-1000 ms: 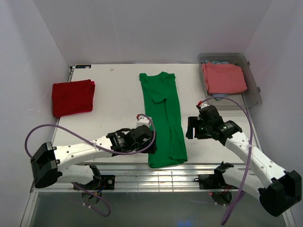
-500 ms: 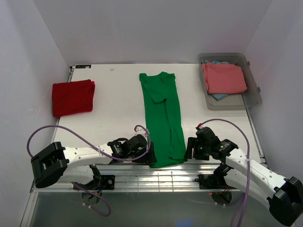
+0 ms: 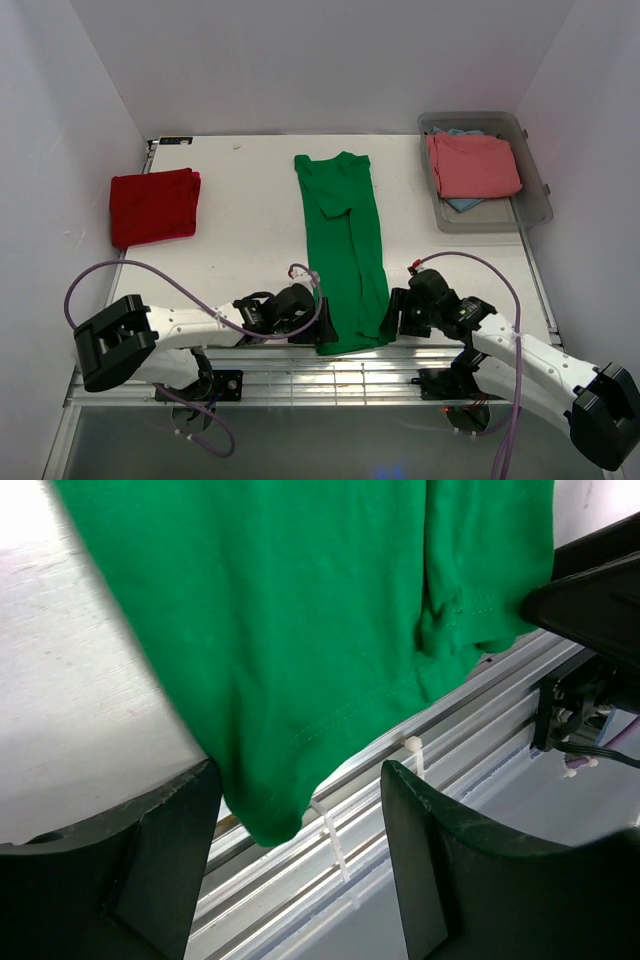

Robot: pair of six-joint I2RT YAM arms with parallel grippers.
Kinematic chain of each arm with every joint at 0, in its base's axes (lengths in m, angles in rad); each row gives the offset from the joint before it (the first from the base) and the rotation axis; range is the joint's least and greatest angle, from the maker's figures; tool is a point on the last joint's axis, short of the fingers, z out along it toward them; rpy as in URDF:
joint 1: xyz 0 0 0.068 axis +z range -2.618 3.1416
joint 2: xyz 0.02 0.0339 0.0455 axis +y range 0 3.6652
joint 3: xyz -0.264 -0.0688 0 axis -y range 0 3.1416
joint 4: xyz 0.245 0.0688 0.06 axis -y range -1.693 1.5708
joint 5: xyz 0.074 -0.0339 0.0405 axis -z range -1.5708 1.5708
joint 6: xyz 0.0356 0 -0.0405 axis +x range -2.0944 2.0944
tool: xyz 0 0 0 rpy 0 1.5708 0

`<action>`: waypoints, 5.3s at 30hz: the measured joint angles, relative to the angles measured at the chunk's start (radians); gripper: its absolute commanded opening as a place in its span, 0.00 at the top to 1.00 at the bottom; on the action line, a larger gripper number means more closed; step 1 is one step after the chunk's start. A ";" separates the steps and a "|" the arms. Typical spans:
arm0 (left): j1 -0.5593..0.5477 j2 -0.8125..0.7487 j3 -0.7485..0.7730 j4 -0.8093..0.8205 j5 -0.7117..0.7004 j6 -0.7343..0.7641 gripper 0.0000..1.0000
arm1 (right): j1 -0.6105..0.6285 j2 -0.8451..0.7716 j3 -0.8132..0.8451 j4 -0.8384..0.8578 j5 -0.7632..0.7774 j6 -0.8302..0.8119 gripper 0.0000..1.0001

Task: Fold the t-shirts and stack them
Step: Fold the tshirt

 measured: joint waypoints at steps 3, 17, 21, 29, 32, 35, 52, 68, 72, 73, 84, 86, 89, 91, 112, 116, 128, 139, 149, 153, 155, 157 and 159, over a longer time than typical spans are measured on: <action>0.001 0.031 0.028 -0.021 0.010 -0.005 0.34 | 0.010 0.022 0.008 0.011 0.001 0.000 0.41; -0.021 0.070 0.099 -0.243 0.004 -0.001 0.56 | 0.068 0.034 -0.005 0.012 0.000 0.035 0.62; -0.023 0.083 0.081 -0.289 0.002 0.002 0.70 | 0.079 0.034 -0.009 0.019 -0.001 0.039 0.70; -0.047 0.101 0.078 -0.275 0.003 0.020 0.87 | 0.106 0.023 -0.010 -0.003 0.003 0.038 0.92; -0.060 0.093 0.072 -0.272 0.002 0.019 0.87 | 0.118 -0.014 -0.020 -0.029 0.002 0.038 0.92; -0.066 0.065 0.057 -0.281 0.003 0.009 0.79 | 0.125 -0.047 -0.032 -0.050 0.001 0.045 0.92; -0.069 -0.051 -0.023 -0.190 0.023 -0.060 0.37 | 0.145 0.018 -0.025 -0.053 -0.006 0.055 0.92; -0.069 0.088 -0.033 0.031 0.092 -0.064 0.63 | 0.156 0.038 -0.024 -0.045 -0.010 0.055 0.92; -0.068 0.106 -0.028 0.010 0.082 -0.056 0.93 | 0.158 0.051 -0.024 -0.039 -0.014 0.055 0.92; -0.067 0.108 -0.024 0.005 0.081 -0.054 0.96 | 0.158 0.055 -0.024 -0.037 -0.016 0.055 0.92; -0.051 0.004 0.201 -0.249 -0.077 0.002 0.98 | 0.164 0.144 0.196 -0.139 0.055 0.021 0.92; -0.024 -0.018 0.250 -0.250 -0.095 0.016 0.98 | 0.164 0.172 0.277 -0.148 0.083 0.007 0.92; 0.041 -0.048 0.282 -0.228 -0.100 0.037 0.98 | 0.164 0.222 0.361 -0.142 0.119 -0.013 0.92; 0.092 -0.040 0.280 -0.221 -0.098 0.056 0.98 | 0.164 0.263 0.385 -0.131 0.138 -0.026 0.92; 0.401 0.319 0.455 -0.129 -0.008 0.283 0.99 | 0.076 0.640 0.693 -0.125 0.395 -0.194 0.92; 0.455 0.366 0.513 -0.126 0.028 0.308 1.00 | 0.027 0.709 0.732 -0.121 0.419 -0.238 0.92; 0.550 0.515 0.619 -0.131 0.117 0.338 1.00 | -0.078 0.931 0.874 -0.061 0.420 -0.372 0.92; 0.615 0.551 0.713 -0.136 0.151 0.348 1.00 | -0.114 1.050 1.034 -0.045 0.403 -0.446 0.92; 0.689 0.627 0.828 -0.132 0.193 0.348 1.00 | -0.167 1.134 1.223 -0.049 0.375 -0.487 0.92; 0.713 0.698 0.883 -0.134 0.218 0.349 1.00 | -0.190 1.192 1.293 -0.051 0.360 -0.500 0.92; 0.725 0.731 0.912 -0.139 0.228 0.352 1.00 | -0.201 1.225 1.331 -0.056 0.351 -0.504 0.92; 0.735 0.763 0.942 -0.138 0.240 0.356 1.00 | -0.212 1.260 1.369 -0.058 0.337 -0.505 0.92; 0.746 0.799 0.983 -0.140 0.256 0.358 0.76 | -0.224 1.294 1.404 -0.063 0.324 -0.507 0.91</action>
